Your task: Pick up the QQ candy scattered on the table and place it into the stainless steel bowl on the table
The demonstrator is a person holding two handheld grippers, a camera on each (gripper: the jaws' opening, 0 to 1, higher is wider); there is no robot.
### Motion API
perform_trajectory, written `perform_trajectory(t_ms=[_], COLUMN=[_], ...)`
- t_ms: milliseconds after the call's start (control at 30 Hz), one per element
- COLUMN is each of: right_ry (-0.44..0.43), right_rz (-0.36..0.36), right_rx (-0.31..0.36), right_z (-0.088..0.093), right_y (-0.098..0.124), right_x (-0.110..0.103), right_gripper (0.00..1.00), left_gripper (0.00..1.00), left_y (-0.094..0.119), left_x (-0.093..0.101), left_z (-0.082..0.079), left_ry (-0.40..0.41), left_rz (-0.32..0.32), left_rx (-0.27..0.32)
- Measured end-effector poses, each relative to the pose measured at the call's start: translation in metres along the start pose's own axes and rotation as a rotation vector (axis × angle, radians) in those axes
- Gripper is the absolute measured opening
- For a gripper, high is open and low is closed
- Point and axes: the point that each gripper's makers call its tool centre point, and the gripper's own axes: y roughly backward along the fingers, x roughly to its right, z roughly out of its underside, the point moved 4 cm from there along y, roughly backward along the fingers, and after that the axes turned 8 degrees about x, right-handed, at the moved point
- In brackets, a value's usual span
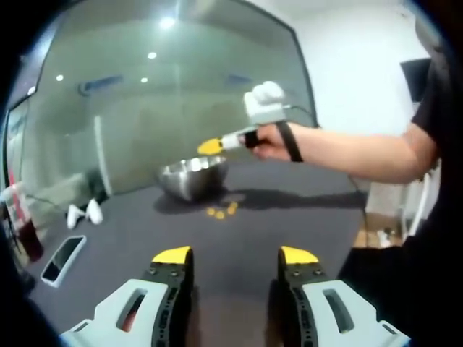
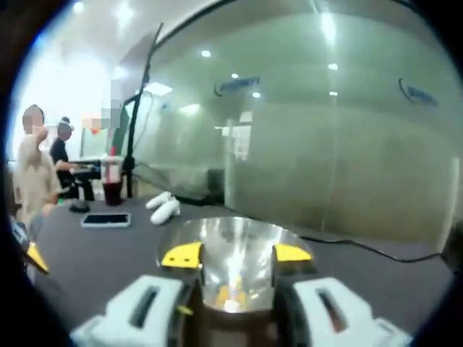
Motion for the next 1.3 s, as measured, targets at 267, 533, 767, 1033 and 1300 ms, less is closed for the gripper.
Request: perform_trajectory(t_ms=[267, 533, 767, 1033, 1300], right_ry=[0.012, 0.067, -0.048, -0.03, -0.033], right_rz=[-0.015, -0.1, -0.171, -0.244, -0.255], right_rx=[-0.018, -0.036, -0.069, -0.137, -0.169], right_z=[0.001, 0.014, 0.028, 0.064, 0.078], right_y=[0.012, 0.055, 0.093, 0.124, 0.121], right_x=[-0.003, -0.022, -0.021, -0.031, -0.034], right_gripper=[0.34, 0.34, 0.31, 0.31, 0.3], left_gripper=[0.48, 0.48, 0.48, 0.48, 0.48], left_y=[0.0, 0.001, -0.001, -0.002, -0.004], left_x=[0.0, -0.003, -0.002, 0.0, 0.003], left_z=[0.0, 0.001, 0.001, 0.0, -0.003], left_ry=[-0.011, 0.001, -0.005, -0.005, -0.012], left_rz=[0.0, -0.005, 0.0, 0.004, 0.016], left_rx=[-0.006, -0.006, -0.001, 0.006, 0.008])
